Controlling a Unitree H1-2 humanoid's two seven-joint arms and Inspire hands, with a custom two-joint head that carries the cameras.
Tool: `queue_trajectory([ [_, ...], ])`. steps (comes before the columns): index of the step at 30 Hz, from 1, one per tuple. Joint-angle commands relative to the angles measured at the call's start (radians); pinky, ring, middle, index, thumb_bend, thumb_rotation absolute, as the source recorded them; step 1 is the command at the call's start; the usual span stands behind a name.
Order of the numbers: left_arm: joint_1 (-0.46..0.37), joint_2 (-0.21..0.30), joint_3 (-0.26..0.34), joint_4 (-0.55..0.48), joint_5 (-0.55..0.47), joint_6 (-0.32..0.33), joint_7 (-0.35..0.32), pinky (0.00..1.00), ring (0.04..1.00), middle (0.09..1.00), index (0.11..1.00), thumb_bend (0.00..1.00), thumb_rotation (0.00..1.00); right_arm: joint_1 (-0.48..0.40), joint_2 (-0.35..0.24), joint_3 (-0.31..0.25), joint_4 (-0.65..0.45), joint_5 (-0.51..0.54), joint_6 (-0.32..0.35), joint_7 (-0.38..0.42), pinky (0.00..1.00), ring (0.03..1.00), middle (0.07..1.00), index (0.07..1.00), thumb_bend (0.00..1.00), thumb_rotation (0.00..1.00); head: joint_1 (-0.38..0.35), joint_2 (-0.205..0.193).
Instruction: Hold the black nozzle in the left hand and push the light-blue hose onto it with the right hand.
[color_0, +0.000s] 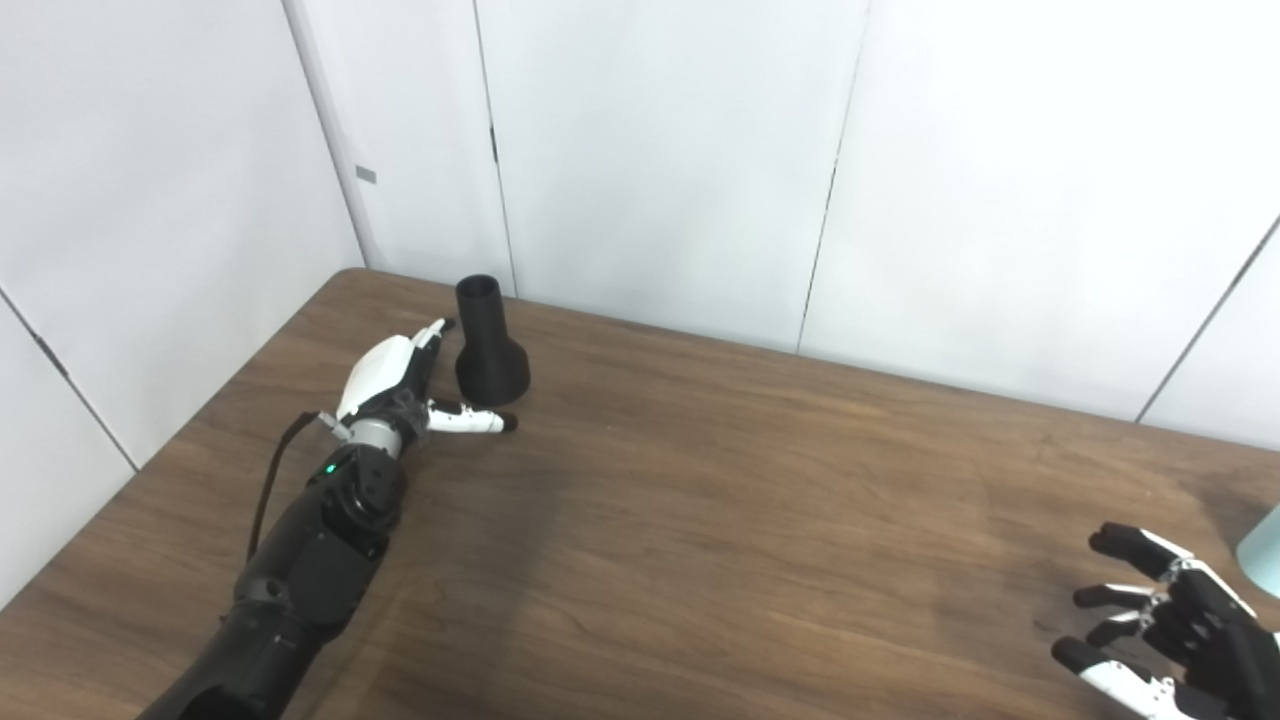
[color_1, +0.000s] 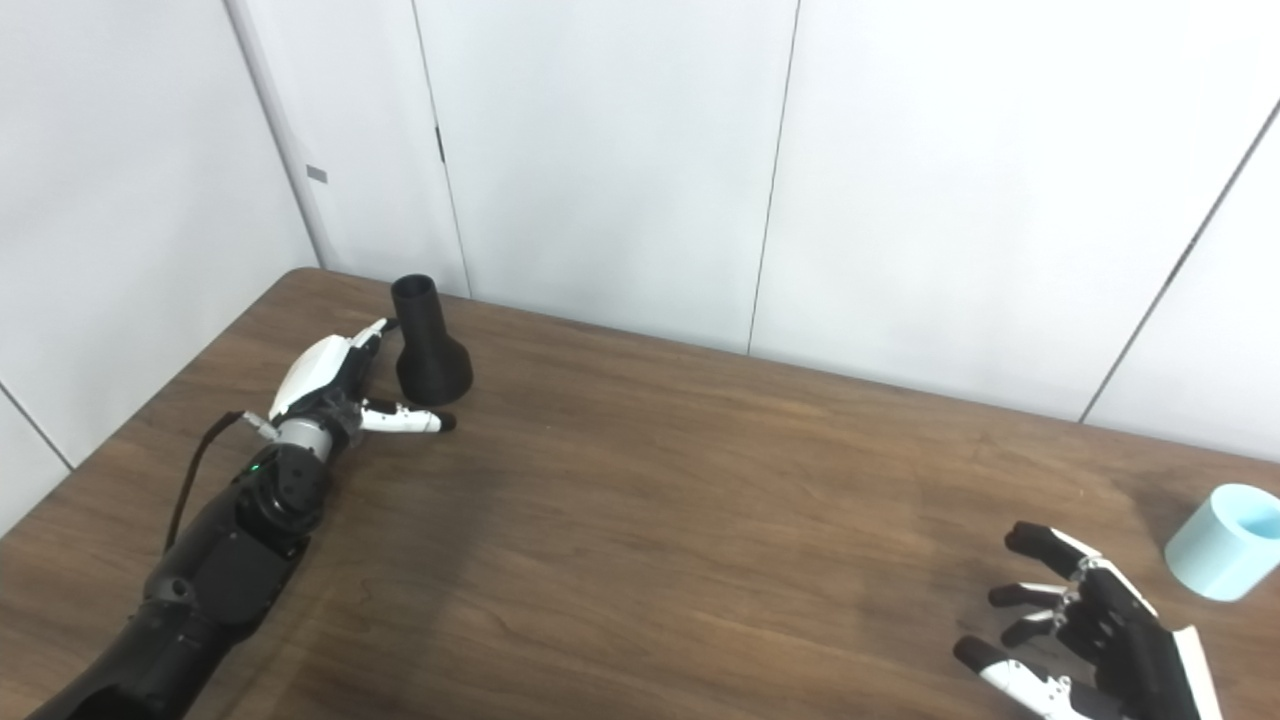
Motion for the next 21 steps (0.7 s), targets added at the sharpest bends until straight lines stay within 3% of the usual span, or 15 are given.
queue_trajectory([
  [1,-0.021,0.001,0.001,0.000,-0.012,0.012,-0.012,0.99,1.000,0.978,0.971,0.95,0.28,-0.015,-0.011,-0.004,-0.040,-0.005,-0.013,0.000,0.38,0.575,0.767,0.749,0.80,0.23,-0.001,0.002],
  [13,-0.037,-0.019,-0.021,0.005,-0.009,0.011,-0.019,0.92,0.978,0.948,0.928,0.96,0.30,-0.009,-0.005,-0.005,-0.070,-0.015,0.013,-0.005,0.38,0.573,0.774,0.756,0.77,0.20,-0.004,0.011],
  [21,-0.037,-0.026,-0.026,-0.005,-0.014,0.024,-0.023,0.99,0.999,0.963,0.929,0.93,0.29,-0.005,0.002,-0.002,-0.098,-0.039,0.043,-0.012,0.39,0.584,0.776,0.761,0.75,0.17,-0.009,0.017],
])
